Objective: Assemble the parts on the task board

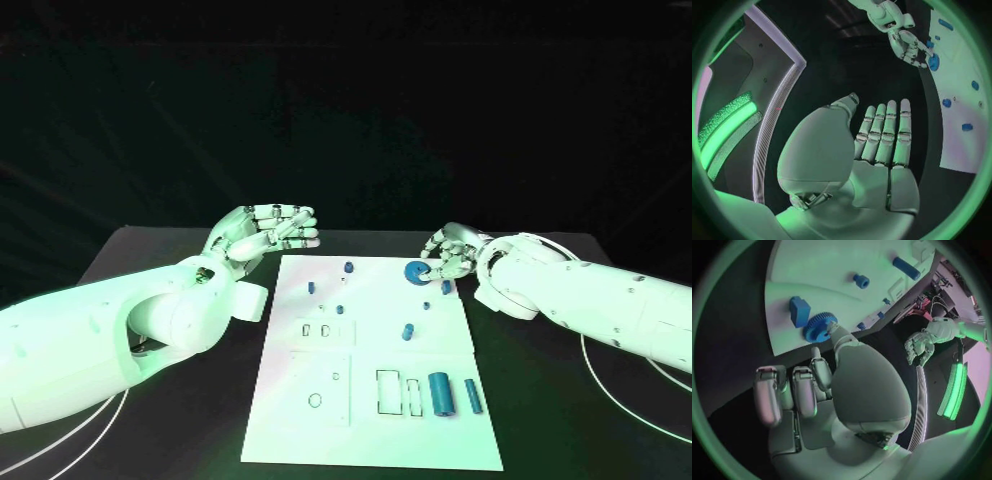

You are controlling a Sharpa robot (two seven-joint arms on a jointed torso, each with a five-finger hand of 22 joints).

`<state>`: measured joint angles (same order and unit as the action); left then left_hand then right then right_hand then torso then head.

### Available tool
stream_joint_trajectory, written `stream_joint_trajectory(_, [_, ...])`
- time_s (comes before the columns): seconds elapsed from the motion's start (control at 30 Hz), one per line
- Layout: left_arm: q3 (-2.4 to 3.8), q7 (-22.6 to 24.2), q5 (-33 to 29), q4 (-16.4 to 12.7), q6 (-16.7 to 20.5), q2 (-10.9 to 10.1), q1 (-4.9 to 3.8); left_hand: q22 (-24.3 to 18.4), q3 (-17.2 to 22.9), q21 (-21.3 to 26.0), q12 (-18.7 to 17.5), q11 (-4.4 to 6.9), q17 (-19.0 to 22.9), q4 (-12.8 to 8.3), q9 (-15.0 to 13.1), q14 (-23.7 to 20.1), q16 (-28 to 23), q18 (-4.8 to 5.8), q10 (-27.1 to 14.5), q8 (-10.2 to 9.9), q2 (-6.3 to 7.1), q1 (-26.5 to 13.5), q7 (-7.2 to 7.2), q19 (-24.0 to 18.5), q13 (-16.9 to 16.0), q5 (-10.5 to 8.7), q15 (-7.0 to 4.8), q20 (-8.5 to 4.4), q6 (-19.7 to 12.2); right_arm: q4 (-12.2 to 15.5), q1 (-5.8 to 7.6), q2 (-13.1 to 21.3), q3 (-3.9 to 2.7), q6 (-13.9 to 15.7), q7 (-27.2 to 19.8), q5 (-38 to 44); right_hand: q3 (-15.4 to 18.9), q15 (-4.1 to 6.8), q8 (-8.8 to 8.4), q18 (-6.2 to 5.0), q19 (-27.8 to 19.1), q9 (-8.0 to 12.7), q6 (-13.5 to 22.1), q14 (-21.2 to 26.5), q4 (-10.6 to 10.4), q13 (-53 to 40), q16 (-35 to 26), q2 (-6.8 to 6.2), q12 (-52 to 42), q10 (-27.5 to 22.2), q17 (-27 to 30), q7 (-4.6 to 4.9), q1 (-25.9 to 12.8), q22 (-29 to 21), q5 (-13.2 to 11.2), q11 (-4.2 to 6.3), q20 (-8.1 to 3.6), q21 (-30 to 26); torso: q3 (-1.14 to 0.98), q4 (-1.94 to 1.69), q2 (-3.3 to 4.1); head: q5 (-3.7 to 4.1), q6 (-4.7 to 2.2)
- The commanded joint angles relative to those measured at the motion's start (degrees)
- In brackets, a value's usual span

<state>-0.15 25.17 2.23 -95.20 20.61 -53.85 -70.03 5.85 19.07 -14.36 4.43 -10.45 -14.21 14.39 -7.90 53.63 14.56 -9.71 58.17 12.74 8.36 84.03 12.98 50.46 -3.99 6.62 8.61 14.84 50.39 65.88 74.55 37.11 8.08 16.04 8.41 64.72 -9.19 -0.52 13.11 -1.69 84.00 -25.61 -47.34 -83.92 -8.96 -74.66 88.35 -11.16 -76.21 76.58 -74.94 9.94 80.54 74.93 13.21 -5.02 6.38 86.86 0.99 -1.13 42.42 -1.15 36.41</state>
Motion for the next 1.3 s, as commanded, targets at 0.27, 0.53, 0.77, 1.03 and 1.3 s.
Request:
stream_joint_trajectory(0.27, [0.05,0.4,-0.2,-0.1,-1.0,0.0,-0.07,-0.1,0.4,-0.4,-0.4,-0.53,-0.1,0.0,-0.1,-0.5,-0.1,-0.78,0.0,-0.3,0.43,-0.1,1.04,0.3,0.0,-0.34,0.09,0.02,-0.4,-0.6,-0.46,-0.7,0.02,-2.3,0.2,0.6,-0.6,-0.21,0.64,0.73,3.4,-0.2,-0.8,-5.3,-0.7,-0.7,0.3,0.25,-0.8,0.7,-11.7,-0.34,1.1,11.9,0.5,0.18,0.54,0.4,0.01,-0.02,-0.02,-0.04,0.22])
stream_joint_trajectory(0.53, [0.05,0.3,-0.2,-0.1,-1.0,0.0,-0.07,-0.1,0.4,-0.4,-0.4,-0.54,-0.1,0.0,-0.1,-0.5,-0.1,-0.78,0.0,-0.3,0.41,-0.1,1.06,0.3,0.0,-0.34,0.10,0.02,-0.5,-0.6,-0.61,-0.9,0.03,-1.2,-0.2,0.6,-2.6,0.01,1.29,0.86,3.8,-0.2,-2.2,-5.4,-1.3,-1.8,0.4,0.79,-1.8,1.6,-12.0,-0.64,1.7,12.4,0.2,0.47,0.37,0.8,-0.06,0.06,0.02,-0.16,0.24])
stream_joint_trajectory(0.77, [0.05,0.2,-0.2,-0.1,-1.0,0.0,-0.07,-0.1,0.4,-0.4,-0.4,-0.54,-0.1,0.0,-0.1,-0.5,-0.1,-0.78,0.0,-0.3,0.41,-0.1,1.06,0.3,0.0,-0.34,0.10,0.02,-0.5,0.1,-0.65,-1.0,0.04,1.8,-0.7,2.1,-5.2,0.28,1.50,1.01,4.2,0.1,-3.6,-5.4,-1.9,-2.8,0.5,0.85,-2.7,2.5,-12.1,-0.94,1.8,13.0,-0.3,0.78,0.13,1.2,-0.09,0.00,0.03,-0.06,0.19])
stream_joint_trajectory(1.03, [0.05,0.0,-0.2,-0.1,-1.1,0.0,-0.07,-0.1,0.5,-0.4,-0.4,-0.56,-0.2,0.0,-0.1,-0.6,-0.1,-0.77,-0.1,-0.3,0.40,-0.1,1.08,0.3,0.0,-0.34,0.11,0.03,-0.5,1.0,-0.66,-1.0,0.04,4.6,-0.5,5.5,-7.3,0.40,1.24,1.09,4.4,0.5,-4.0,-5.4,-2.1,-3.1,0.5,0.36,-2.9,2.9,-12.2,-1.01,1.9,13.2,0.3,0.88,-0.01,1.4,-0.10,-0.01,0.04,-0.05,0.21])
stream_joint_trajectory(1.3, [0.05,-0.1,-0.2,-0.1,-1.2,-0.1,-0.07,-0.1,0.5,-0.4,-0.4,-0.56,-0.2,0.0,-0.1,-0.6,-0.1,-0.77,-0.1,-0.3,0.40,-0.2,1.09,0.3,0.0,-0.34,0.11,0.03,-0.5,1.4,-0.67,-1.0,0.04,4.2,0.0,7.3,-8.3,0.32,0.78,1.09,4.4,0.8,-3.6,-5.4,-2.2,-2.9,0.5,-0.53,-2.7,2.7,-12.2,-0.85,1.5,13.2,0.0,0.74,0.01,1.4,-0.11,0.05,0.06,-0.08,0.28])
